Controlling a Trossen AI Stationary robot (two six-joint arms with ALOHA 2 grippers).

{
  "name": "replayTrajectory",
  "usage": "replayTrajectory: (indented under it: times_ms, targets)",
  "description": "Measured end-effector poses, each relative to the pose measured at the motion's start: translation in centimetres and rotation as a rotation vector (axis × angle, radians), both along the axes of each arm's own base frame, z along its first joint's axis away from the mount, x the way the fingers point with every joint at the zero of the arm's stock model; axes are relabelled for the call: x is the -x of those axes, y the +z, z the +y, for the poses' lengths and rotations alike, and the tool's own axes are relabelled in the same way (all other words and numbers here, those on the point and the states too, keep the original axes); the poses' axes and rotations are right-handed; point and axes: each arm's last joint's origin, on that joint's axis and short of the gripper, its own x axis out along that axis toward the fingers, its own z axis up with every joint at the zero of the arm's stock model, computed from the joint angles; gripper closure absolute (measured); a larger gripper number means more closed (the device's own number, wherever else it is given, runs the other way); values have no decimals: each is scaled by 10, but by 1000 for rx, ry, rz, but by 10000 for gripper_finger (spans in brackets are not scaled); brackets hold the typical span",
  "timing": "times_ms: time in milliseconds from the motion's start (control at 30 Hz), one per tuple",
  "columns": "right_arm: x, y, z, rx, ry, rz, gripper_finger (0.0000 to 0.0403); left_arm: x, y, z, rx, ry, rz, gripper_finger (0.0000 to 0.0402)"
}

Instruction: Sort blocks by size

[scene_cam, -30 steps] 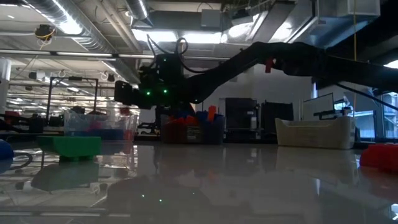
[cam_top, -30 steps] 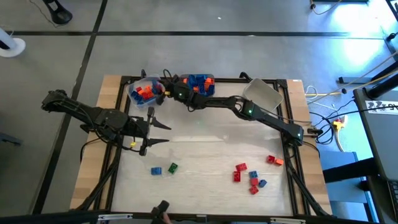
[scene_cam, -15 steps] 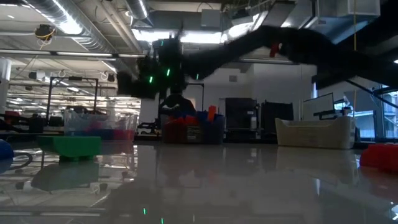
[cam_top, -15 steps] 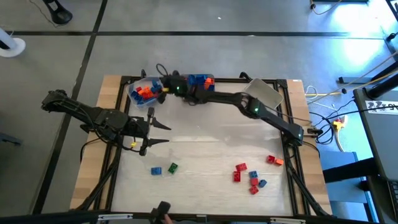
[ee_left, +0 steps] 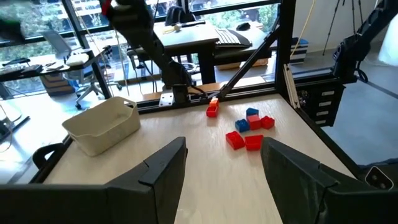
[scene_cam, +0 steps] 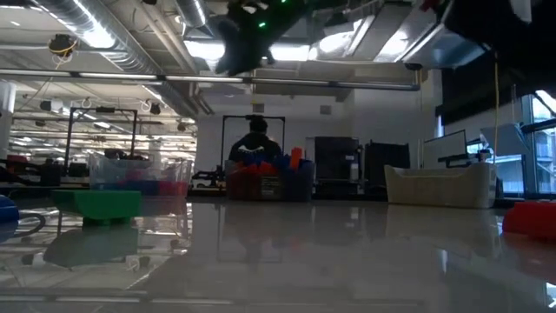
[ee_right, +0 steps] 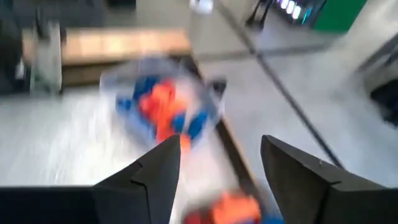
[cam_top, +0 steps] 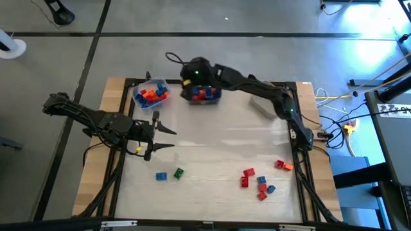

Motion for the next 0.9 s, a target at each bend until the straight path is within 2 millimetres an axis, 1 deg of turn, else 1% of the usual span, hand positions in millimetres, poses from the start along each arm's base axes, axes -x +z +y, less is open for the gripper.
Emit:
replayTrajectory:
  times_ms: [100,267,433,533,600,700,800,900]
  targets:
    - [22,12,16,-49,12,133,187,0,0,0,0,0,1,205]
    - [64,47,59,-132,29,252,192,0,0,0,-4,-1,1,205]
    - [90,52,109,-174,14,423,192,0,0,0,-8,1,0,205]
    - [106,57,144,-189,2,480,192,0,0,0,-3,1,1,205]
    - [112,53,169,-189,-1,534,192,0,0,0,1,2,1,205]
    - [119,41,207,-168,-7,608,192,0,0,0,9,3,1,205]
    - [127,31,244,-173,8,621,192,-1,-1,0,24,6,6,205]
    - [137,15,277,-181,8,656,192,-8,-6,-3,36,10,32,205]
